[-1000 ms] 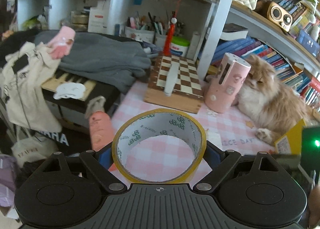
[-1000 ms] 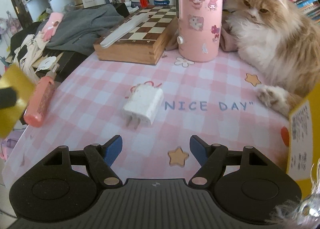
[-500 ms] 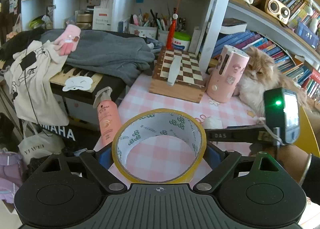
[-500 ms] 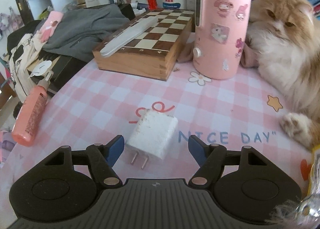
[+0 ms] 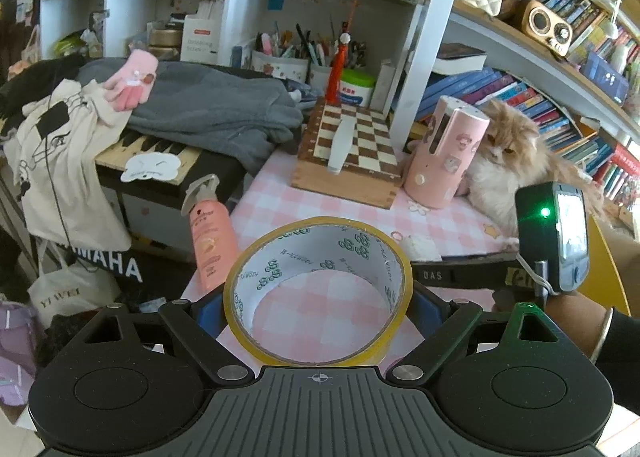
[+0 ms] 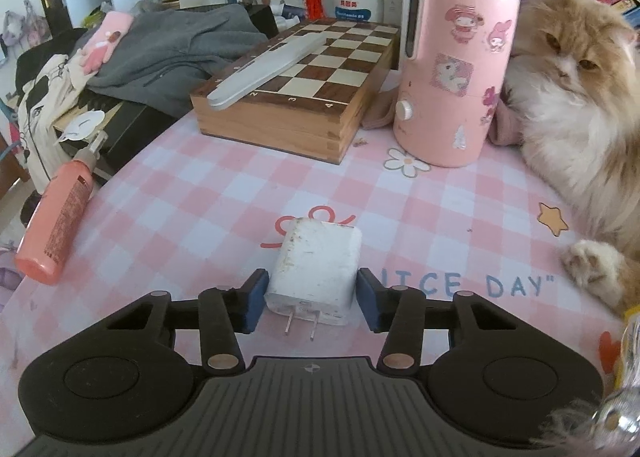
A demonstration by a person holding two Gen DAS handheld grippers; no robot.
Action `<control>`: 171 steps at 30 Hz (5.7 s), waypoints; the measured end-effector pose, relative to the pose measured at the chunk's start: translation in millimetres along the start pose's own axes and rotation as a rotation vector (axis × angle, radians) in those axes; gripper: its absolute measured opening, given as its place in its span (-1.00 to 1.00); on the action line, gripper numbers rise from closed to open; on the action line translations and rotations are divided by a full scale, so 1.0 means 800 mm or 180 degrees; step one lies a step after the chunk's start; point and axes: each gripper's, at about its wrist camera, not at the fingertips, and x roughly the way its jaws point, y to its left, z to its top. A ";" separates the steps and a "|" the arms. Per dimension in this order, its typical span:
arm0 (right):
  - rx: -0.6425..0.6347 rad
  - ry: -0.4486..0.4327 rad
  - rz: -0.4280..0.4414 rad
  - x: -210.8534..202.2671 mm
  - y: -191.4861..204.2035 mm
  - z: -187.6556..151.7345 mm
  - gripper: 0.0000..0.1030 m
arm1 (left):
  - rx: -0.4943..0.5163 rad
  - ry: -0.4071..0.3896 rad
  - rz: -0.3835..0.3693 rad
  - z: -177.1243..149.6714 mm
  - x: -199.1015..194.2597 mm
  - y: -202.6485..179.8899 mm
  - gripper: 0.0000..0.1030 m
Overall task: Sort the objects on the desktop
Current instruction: 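Close left gripper on the tape roll rim while right gripper grasps the white charger, then carry the tape roll and white charger with both grippers toward the yellow box, then open left gripper dropping the tape roll while right gripper releases the charger into the box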
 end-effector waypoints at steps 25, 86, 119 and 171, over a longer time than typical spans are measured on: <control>0.0646 -0.0275 0.0139 -0.185 0.001 -0.070 -0.14 | 0.0375 -0.0146 -0.0629 0.002 -0.033 -0.031 0.76; 0.1568 -0.0281 -0.0691 -0.340 0.101 -0.265 -0.14 | 0.1150 0.0287 -0.1820 -0.109 -0.127 -0.052 0.76; 0.1755 -0.0237 -0.0895 -0.402 -0.020 -0.332 -0.13 | 0.1564 0.0454 -0.2020 -0.154 -0.117 -0.231 0.77; 0.0537 -0.0712 -0.0627 -0.354 -0.315 -0.191 -0.13 | 0.1947 -0.0443 -0.0800 -0.081 0.014 -0.447 0.77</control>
